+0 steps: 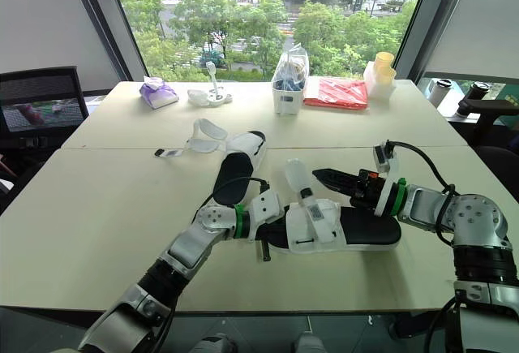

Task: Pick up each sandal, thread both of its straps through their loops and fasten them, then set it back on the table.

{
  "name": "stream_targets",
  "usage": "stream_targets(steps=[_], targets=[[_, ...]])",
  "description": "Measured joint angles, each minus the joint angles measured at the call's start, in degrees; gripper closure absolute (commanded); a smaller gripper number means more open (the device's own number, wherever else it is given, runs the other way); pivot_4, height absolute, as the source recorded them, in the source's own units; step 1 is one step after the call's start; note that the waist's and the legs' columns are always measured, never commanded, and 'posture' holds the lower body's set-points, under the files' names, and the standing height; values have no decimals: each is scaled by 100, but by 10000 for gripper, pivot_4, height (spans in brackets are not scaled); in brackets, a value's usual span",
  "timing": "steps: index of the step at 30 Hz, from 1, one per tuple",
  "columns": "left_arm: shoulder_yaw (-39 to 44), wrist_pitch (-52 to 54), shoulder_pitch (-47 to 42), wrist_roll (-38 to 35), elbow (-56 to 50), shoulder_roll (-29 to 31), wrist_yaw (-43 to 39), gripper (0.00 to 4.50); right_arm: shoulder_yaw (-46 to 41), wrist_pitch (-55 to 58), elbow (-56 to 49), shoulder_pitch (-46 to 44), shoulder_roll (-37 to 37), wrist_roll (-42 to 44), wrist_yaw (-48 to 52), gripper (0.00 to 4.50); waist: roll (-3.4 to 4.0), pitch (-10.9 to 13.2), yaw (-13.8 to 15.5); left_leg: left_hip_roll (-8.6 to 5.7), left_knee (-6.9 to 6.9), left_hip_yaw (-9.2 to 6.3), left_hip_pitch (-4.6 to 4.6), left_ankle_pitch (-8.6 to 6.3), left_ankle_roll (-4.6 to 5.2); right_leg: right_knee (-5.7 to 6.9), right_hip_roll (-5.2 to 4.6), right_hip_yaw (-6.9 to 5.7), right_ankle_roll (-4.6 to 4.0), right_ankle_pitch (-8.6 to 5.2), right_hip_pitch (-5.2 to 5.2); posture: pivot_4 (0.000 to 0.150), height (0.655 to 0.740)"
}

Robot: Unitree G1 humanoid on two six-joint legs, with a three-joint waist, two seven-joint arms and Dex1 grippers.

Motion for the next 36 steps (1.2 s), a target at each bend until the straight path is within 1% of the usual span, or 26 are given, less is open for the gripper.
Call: stream_targets(steps=[1,3,5,6,8,10,13,16,21,28,30,31,36], targets=[[0,0,0,0,-2,4,0,45000,-1,-11,-43,-53,-79,-71,160,11218,1,0,-2,0,0,0,0,0,0,0,0,0,1,0,0,1500,7400],[1,4,0,1,-2,15,10,45000,57,-344,-185,-263,-328,-547,572,11218,2,0,-6,0,1,1,1,0,0,-1,0,0,2,-4,0,1500,7400],[1,6,5,0,-5,21,12,45000,434,-1021,-409,-392,-736,-1381,1062,11218,1,-1,-18,0,1,1,3,0,-1,0,1,-2,22,-19,0,1500,7400],[2,6,19,0,-25,31,12,45000,864,-1584,-564,-402,-1006,-2068,1504,11218,1,-1,-29,1,-1,1,4,-1,-2,0,1,-4,26,-21,0,1500,7400],[4,6,34,0,-68,75,5,45000,1520,-2258,-615,-400,-1173,-2970,2186,11218,0,-2,-69,1,-4,1,5,-1,-3,0,1,-3,31,-23,1,1500,7400],[8,6,30,-1,-82,90,-1,45000,1966,-2500,-499,-431,-1053,-3403,2635,11218,0,-2,-109,-1,-1,1,3,-1,-3,0,-1,-2,38,-18,1,1500,7400],[13,8,8,-1,-59,87,4,45000,2372,-2580,-62,-841,-760,-3847,3118,11218,4,-1,-129,-3,8,3,4,0,-2,1,-5,2,32,-12,2,1500,7400],[14,22,23,1,-62,77,12,45000,2500,-2596,165,-1183,-570,-4121,3431,11218,4,-1,-109,-3,5,-3,3,0,-2,1,-4,0,30,-12,3,1500,7400],[15,99,88,0,-172,81,31,45000,2713,-2569,367,-1265,-389,-4496,3813,11218,4,-1,-109,-6,0,-4,1,-1,-2,0,-6,0,19,-1,2,1500,7400],[22,129,101,-1,-197,85,81,45000,2729,-2590,532,-1265,-159,-4858,3949,11218,4,-1,-118,-6,0,-5,3,-1,-2,1,-5,0,19,-1,2,1500,7400],[22,129,101,-1,-196,83,85,45000,2728,-2587,533,-1265,-99,-4893,3973,16509,4,-1,-117,-6,0,-5,4,-1,-3,2,-5,0,19,-1,2,1500,7400],[22,129,101,-2,-196,81,86,45000,2726,-2573,533,-1265,-84,-4894,3996,19892,4,-1,-116,-6,0,-5,4,-1,-2,2,-5,0,19,-1,2,1500,7400],[22,130,101,-2,-196,82,86,45000,2586,-2502,532,-1265,9,-4885,4008,44471,4,-1,-115,-6,0,-5,4,-1,-3,4,-5,0,19,1,2,1500,7400]])
